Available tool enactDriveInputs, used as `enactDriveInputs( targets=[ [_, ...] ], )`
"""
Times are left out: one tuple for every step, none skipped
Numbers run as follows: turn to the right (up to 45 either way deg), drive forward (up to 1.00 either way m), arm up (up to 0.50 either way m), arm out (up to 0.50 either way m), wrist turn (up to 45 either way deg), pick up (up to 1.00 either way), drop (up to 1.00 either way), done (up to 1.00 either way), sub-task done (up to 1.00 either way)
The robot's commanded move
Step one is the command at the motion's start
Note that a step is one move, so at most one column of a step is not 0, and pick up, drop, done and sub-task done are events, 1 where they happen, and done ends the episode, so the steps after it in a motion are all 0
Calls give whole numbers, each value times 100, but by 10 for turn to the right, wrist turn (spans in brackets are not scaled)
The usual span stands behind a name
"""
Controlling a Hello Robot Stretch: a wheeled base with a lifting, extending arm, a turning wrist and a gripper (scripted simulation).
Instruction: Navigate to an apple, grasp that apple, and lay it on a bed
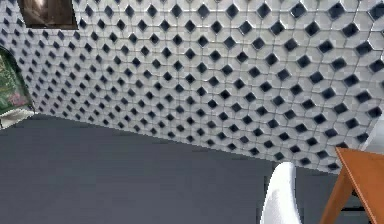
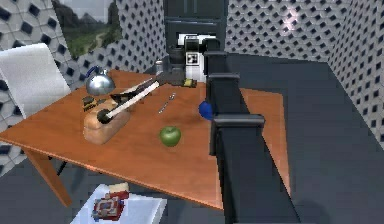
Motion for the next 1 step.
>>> enactDriveInputs(
  targets=[
    [0,0,0,0,450,0,0,0,0]
  ],
)
